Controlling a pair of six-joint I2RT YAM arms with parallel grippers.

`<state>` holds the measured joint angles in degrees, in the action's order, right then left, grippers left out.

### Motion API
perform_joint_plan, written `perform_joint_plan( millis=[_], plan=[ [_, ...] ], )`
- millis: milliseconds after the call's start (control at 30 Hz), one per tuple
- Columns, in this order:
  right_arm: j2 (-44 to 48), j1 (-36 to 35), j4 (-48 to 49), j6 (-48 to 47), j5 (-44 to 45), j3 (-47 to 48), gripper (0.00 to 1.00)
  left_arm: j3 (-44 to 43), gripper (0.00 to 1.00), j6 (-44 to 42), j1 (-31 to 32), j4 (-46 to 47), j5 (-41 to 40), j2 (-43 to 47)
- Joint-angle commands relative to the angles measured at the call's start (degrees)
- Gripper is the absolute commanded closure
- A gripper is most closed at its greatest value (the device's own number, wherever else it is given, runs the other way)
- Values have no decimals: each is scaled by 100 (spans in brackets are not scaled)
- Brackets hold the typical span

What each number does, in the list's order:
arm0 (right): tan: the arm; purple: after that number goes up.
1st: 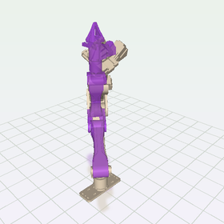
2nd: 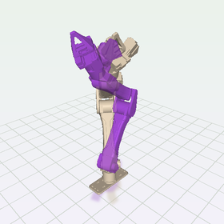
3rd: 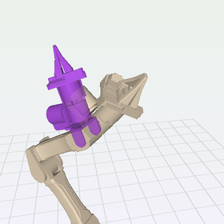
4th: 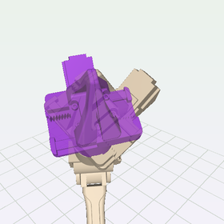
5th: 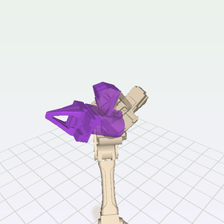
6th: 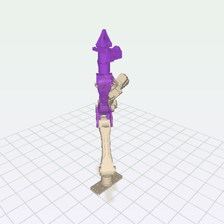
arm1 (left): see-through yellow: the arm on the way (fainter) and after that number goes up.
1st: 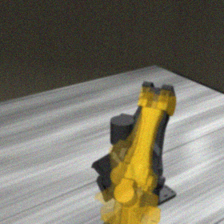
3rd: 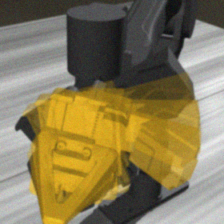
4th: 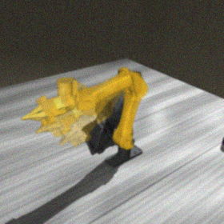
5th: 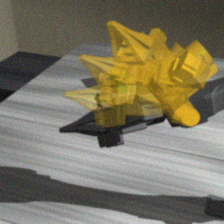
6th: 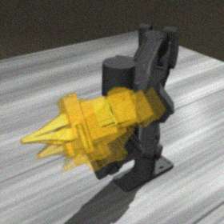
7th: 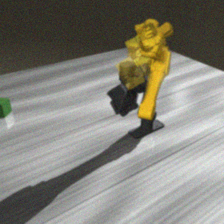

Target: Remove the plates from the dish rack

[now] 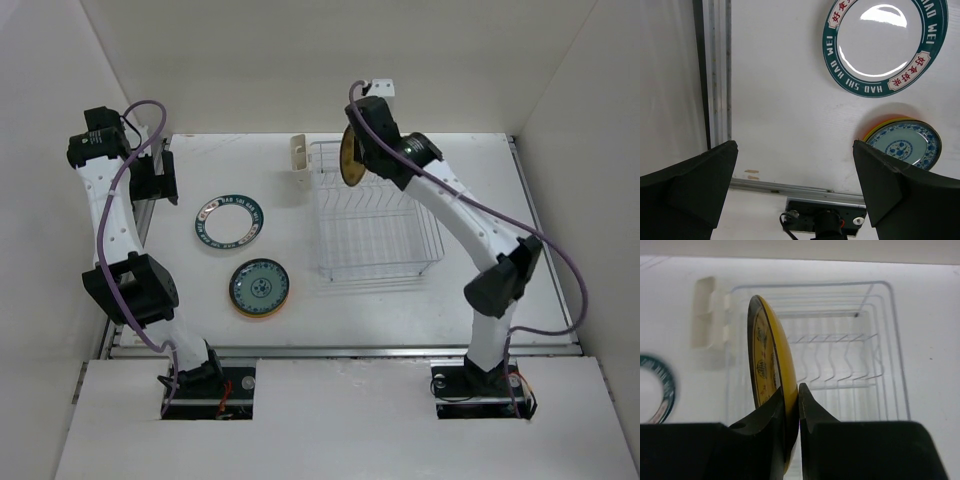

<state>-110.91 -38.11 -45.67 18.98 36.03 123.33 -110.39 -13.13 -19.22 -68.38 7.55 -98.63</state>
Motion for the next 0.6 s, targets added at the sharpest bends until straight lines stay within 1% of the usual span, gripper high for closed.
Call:
perform_joint_plan(
  millis=[0,33,67,100,133,167,233,267,367,400,500,567],
  plan=[
    [649,-582,346,-394,-1221,-781,100,-220,0,38,-29,-9,71,63],
    [719,-662,557,-517,-1856,-1297,100,-220,0,38,-29,-9,71,63],
    [720,-724,925,-675,-2533,-1476,100,-220,0,38,-29,-9,71,63],
    [590,-794,1076,-746,-3201,-1591,100,-220,0,38,-29,-9,71,63],
    [467,-943,1226,-843,-4469,-1740,100,-220,0,38,-29,43,71,63],
    [178,-1031,1532,-948,-5004,-1742,100,-220,0,38,-29,44,71,63],
    [-157,-1268,1736,-1080,-5866,-1795,100,-220,0,38,-29,-8,123,115],
    [-559,-1330,1737,-1081,-5992,-1516,100,-168,0,38,-29,-9,124,116],
    [-1150,-1436,1596,-1203,-6169,-918,100,104,0,38,-29,70,53,344],
    [-1422,-1436,1544,-1204,-6222,-846,100,175,0,-23,-29,70,53,397],
    [-1800,-1436,1727,-1081,-6134,-723,100,429,0,-76,-29,184,-17,581],
    [-1951,-1436,1624,-1081,-6134,-582,100,483,0,-76,-29,185,-70,634]
  ],
)
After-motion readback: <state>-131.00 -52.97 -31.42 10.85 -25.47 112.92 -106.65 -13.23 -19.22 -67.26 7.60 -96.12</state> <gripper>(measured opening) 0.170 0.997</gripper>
